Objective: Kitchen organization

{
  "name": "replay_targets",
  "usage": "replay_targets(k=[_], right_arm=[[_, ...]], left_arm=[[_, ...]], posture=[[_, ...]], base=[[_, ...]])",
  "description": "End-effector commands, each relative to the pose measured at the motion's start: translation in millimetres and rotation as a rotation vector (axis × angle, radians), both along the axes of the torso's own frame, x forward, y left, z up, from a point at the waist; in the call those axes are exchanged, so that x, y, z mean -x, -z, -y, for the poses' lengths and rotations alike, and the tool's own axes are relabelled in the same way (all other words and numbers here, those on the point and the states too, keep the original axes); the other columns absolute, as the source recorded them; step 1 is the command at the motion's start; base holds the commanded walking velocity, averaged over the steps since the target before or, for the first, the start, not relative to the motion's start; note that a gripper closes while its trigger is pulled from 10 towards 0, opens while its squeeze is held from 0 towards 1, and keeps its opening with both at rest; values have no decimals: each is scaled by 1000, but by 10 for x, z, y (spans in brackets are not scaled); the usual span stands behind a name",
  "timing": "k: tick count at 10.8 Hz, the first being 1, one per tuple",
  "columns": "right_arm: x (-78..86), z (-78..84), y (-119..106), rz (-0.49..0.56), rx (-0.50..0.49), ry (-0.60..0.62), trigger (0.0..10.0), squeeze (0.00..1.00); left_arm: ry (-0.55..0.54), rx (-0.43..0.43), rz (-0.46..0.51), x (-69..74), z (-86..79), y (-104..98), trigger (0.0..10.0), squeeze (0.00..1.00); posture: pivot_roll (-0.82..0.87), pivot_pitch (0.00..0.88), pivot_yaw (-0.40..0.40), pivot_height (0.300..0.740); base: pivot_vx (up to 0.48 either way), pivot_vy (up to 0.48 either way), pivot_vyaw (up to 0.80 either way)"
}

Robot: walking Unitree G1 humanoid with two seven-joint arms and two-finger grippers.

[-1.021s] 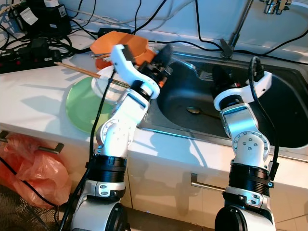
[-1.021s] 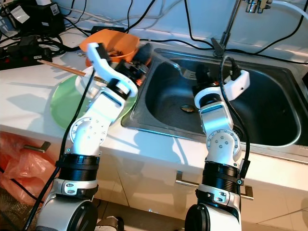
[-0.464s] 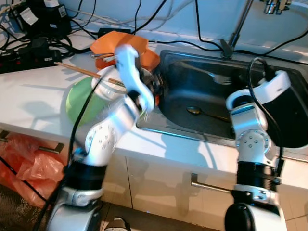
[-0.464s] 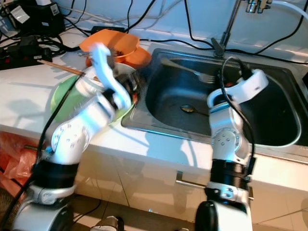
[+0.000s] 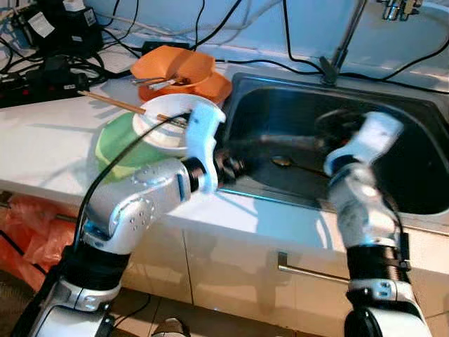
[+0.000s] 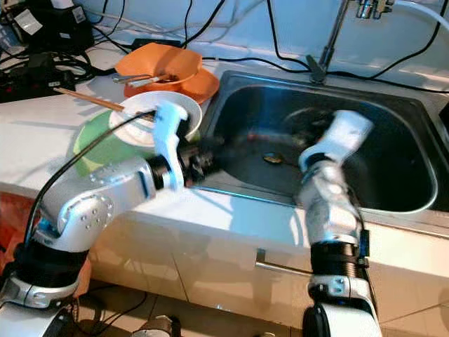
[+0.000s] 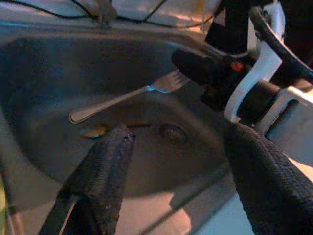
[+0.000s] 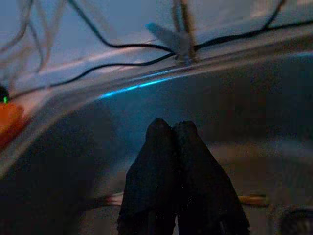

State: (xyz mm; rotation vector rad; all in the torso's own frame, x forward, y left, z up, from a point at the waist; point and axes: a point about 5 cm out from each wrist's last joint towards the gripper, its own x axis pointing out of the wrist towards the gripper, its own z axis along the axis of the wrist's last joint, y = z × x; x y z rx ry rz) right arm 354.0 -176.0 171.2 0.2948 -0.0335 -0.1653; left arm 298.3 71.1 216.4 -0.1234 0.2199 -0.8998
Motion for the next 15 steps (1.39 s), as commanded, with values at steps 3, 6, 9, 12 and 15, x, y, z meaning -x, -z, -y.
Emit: replay_targets(k=[3,6,9,12,15], right_arm=[[6,-19,71,-4,55,-19,10000,0],[12,-48,91,1,89,-24,10000,1000],[1,-55,59,19,111,-20,10000,1000],[-6,-64,-73,90,119,-20,10000,1000],[29,-186,-311,196,-18,-129,10000,1000]], left_arm=[[66,-64,-7,88,34,32,10000,1000],[74,-91,-22,102,22,64,10000,1000],[77,-93,-20,99,26,64,10000,1000],[-49,-68,87,5,-27,-30,10000,1000],[-416,92,311,-231,-338,-383,10000,1000]], posture=[[93,71,-18,740],[93,68,-16,740],[94,62,-16,740],[98,55,-18,740],[97,57,-21,740]], base=[[0,0,0],[0,0,0],[0,0,0],[0,0,0],[0,0,0]])
